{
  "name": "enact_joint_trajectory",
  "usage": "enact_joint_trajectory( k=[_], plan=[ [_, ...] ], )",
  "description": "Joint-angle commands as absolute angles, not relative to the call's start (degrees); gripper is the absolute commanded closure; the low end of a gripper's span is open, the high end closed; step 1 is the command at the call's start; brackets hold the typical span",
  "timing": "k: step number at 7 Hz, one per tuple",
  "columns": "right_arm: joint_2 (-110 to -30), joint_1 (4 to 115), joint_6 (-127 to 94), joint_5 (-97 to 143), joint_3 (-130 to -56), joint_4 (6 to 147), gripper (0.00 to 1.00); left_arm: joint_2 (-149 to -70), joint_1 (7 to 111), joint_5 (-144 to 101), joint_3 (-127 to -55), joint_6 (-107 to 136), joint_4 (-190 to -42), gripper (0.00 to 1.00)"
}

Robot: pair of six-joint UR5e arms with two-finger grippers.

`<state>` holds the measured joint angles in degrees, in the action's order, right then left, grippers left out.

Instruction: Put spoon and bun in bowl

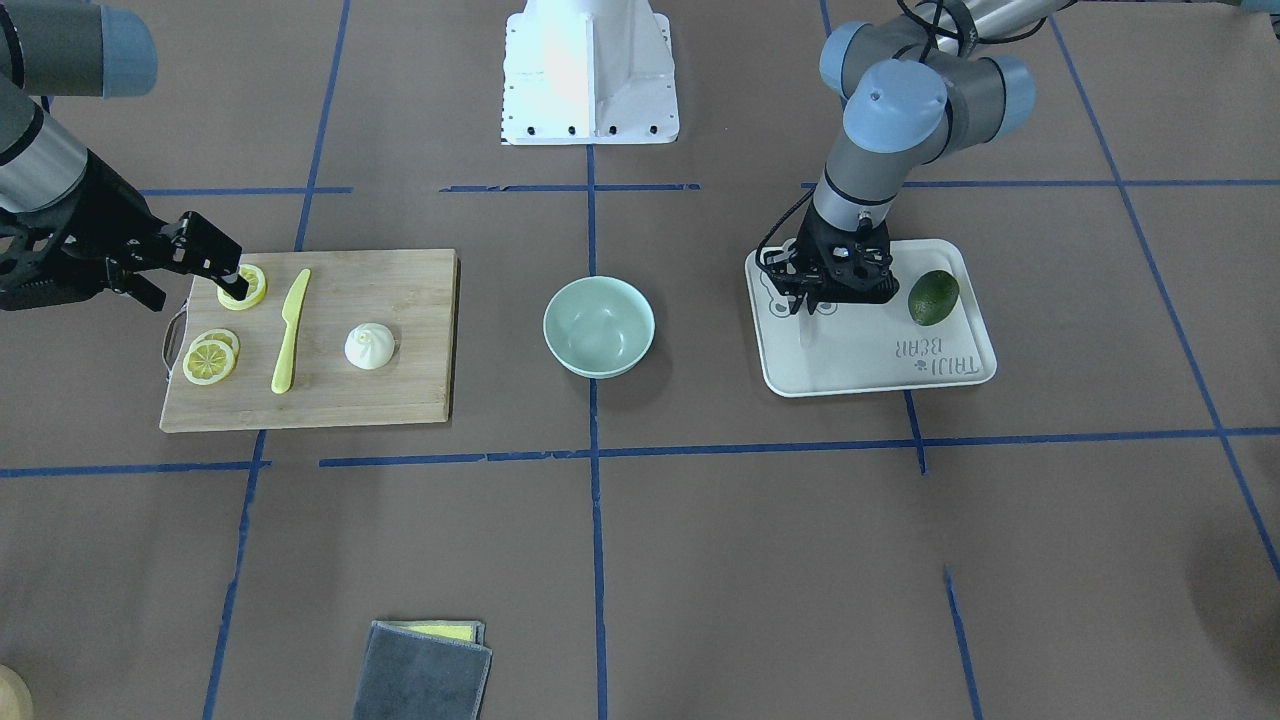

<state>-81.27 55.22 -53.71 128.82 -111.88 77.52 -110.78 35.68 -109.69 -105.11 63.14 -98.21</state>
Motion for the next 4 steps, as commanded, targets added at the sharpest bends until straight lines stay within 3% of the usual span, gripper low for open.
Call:
enact_joint_trajectory(
  k=[1, 4],
  plan=[
    [-79.28, 47.07, -59.29, 120.73, -111.45, 77.35, 0.0, -112.49, 39.61, -110.21, -106.87, 63.28, -94.48, 1.0],
    [-75.43, 35.63, -63.37, 108.32, -107.86, 77.43, 0.0, -119.5, 41.66, -112.41, -105.74, 75.27, -94.92, 1.0]
  ],
)
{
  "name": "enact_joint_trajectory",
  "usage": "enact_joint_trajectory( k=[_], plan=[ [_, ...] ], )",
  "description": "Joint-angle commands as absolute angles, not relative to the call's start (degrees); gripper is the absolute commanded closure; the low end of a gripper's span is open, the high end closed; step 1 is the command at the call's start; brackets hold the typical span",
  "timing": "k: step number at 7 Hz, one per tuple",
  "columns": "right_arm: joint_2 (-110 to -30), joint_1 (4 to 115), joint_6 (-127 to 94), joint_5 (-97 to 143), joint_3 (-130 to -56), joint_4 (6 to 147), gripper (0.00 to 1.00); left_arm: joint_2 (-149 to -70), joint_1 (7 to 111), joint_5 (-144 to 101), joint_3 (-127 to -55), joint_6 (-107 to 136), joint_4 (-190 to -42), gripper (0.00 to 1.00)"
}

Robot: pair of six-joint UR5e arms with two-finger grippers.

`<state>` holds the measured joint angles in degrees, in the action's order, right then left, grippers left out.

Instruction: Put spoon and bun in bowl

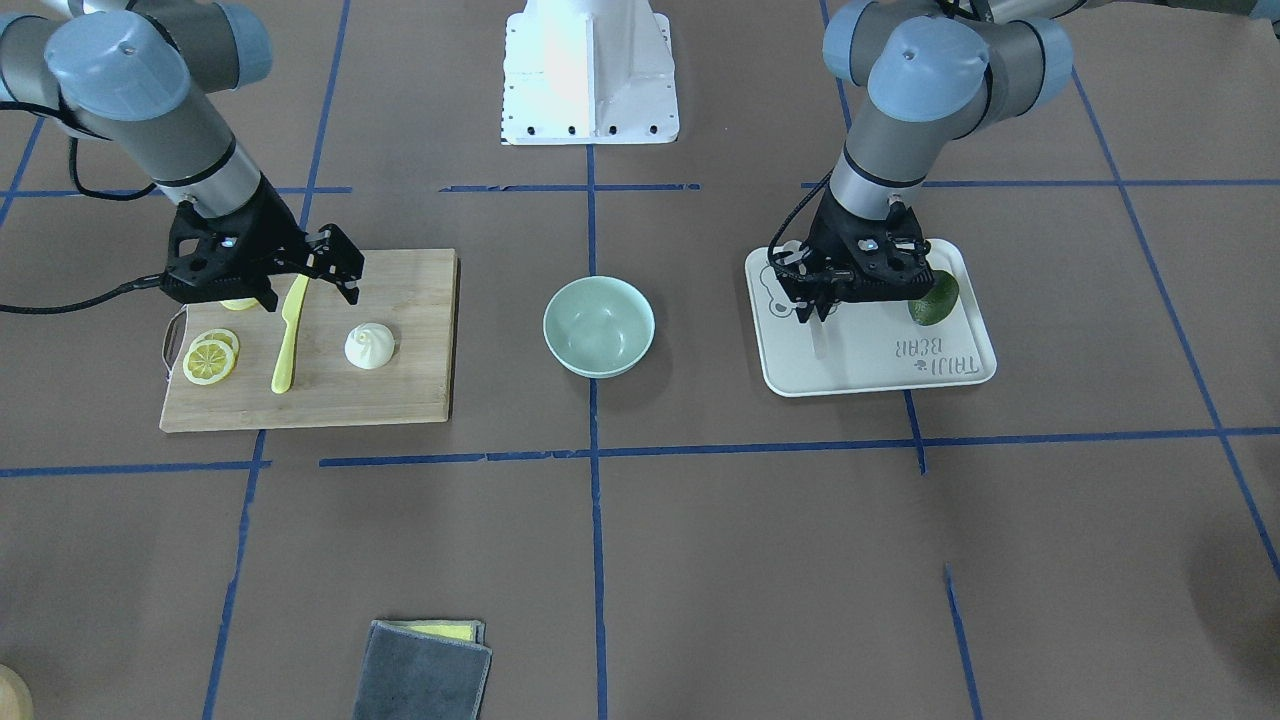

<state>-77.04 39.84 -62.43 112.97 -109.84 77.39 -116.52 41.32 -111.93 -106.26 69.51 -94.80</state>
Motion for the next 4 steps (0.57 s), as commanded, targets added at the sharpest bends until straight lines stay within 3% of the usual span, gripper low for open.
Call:
enact_joint_trajectory(
  k=[1, 4],
  plan=[
    [-70.45, 35.42, -63.54, 107.24, -103.23, 77.43, 0.0, -122.14, 41.31, -112.33, -105.04, 80.98, -95.88, 1.0],
    [-70.31, 35.51, -62.76, 107.23, -101.52, 77.61, 0.01, -123.4, 40.61, -112.32, -104.59, 83.67, -97.21, 1.0]
  ],
)
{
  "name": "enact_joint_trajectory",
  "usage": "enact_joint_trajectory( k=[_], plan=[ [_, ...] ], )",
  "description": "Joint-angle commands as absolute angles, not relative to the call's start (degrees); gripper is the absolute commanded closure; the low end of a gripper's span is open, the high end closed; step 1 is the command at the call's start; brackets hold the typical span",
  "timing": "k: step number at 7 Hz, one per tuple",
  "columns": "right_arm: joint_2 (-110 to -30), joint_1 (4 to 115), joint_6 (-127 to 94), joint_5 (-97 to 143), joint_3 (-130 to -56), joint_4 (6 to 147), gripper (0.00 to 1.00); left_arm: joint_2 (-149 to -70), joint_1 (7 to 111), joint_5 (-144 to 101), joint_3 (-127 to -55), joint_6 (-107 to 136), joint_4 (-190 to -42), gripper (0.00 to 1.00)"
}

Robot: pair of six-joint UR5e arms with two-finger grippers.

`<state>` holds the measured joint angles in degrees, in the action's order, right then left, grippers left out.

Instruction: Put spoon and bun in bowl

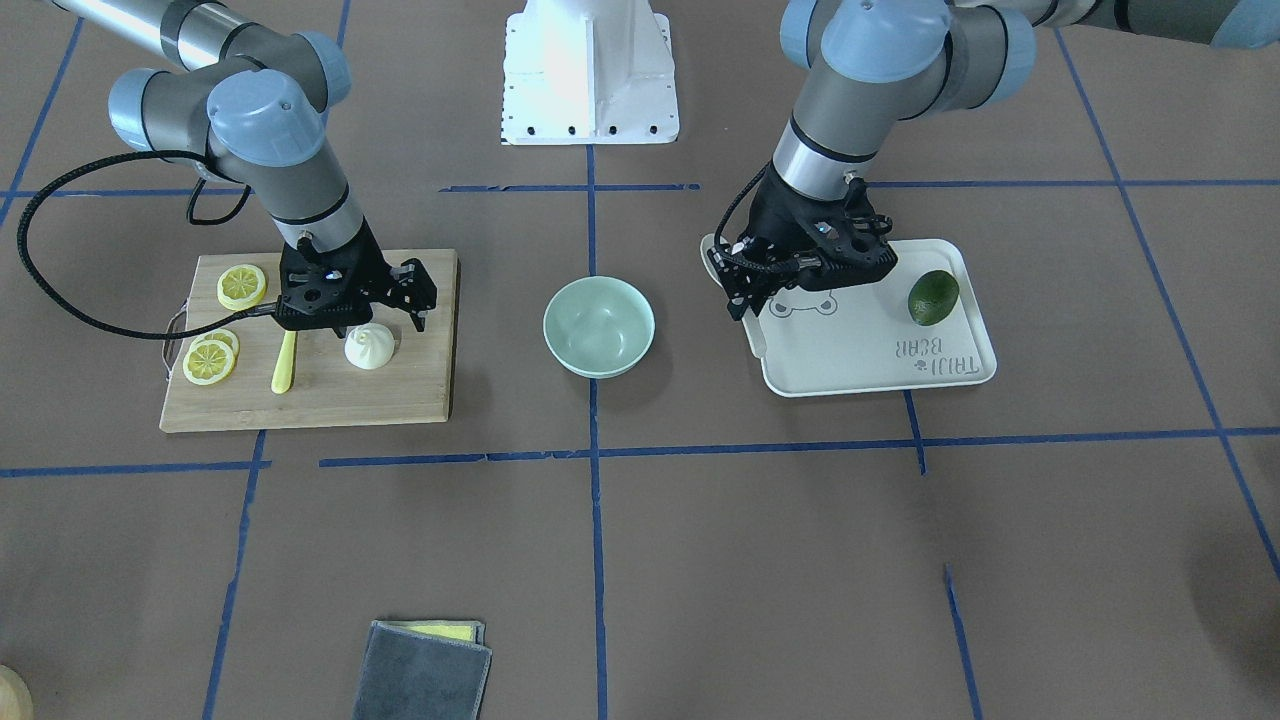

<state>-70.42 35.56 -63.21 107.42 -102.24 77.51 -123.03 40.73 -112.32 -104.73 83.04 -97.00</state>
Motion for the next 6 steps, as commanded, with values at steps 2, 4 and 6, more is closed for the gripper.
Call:
enact_joint_trajectory(
  k=[2, 4, 6],
  plan=[
    [-70.31, 35.77, -62.58, 107.23, -100.37, 77.78, 0.05, -124.01, 40.52, -112.32, -104.33, 83.67, -97.21, 1.0],
    [-70.66, 35.77, -62.58, 107.4, -100.37, 78.22, 0.7, -124.28, 39.82, -112.24, -102.93, 85.59, -98.69, 1.0],
    [-70.75, 36.21, -62.49, 107.84, -100.63, 78.13, 1.0, -127.77, 37.45, -111.71, -94.97, 95.32, -109.11, 1.0]
  ],
)
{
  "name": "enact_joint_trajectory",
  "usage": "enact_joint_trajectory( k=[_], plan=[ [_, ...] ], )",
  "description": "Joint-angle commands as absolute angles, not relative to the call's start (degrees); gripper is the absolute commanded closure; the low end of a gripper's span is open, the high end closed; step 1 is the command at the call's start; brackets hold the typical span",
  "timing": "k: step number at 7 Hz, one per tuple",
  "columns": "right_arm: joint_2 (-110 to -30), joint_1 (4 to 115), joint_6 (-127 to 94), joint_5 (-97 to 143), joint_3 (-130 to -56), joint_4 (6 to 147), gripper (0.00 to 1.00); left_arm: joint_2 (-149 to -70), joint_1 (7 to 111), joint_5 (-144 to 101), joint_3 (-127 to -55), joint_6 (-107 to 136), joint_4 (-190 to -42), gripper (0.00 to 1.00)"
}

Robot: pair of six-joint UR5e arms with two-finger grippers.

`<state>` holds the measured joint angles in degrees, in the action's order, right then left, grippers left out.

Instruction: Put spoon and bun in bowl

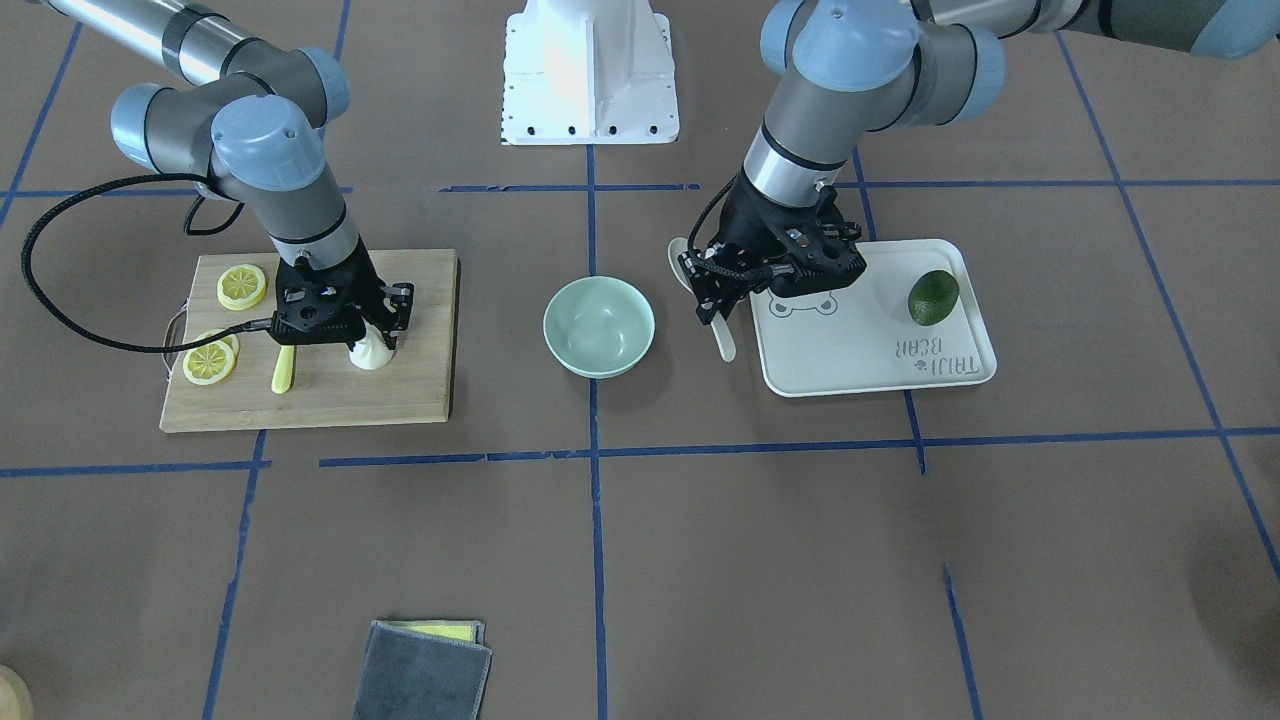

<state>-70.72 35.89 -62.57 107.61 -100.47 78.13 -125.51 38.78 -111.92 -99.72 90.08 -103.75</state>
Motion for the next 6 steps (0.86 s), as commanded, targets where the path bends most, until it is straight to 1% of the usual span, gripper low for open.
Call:
enact_joint_trajectory(
  k=[1, 3, 5, 6],
  plan=[
    [-70.75, 37.17, -62.4, 108.28, -101.5, 78.22, 1.0, -129.53, 36.48, -111.45, -92.22, 98.32, -111.33, 1.0],
    [-70.23, 41.29, -62.4, 113.96, -102.3, 78.22, 1.0, -130.78, 34.11, -106.28, -88.44, 101.68, -117.48, 1.0],
    [-69.61, 42.1, -62.4, 114.7, -102.92, 78.22, 1.0, -130.52, 34.28, -106.26, -87.01, 100.56, -119.62, 1.0],
    [-69.52, 42.1, -62.4, 114.78, -102.92, 78.05, 1.0, -130.26, 34.8, -106.26, -87.27, 96.98, -119.53, 0.19]
  ],
)
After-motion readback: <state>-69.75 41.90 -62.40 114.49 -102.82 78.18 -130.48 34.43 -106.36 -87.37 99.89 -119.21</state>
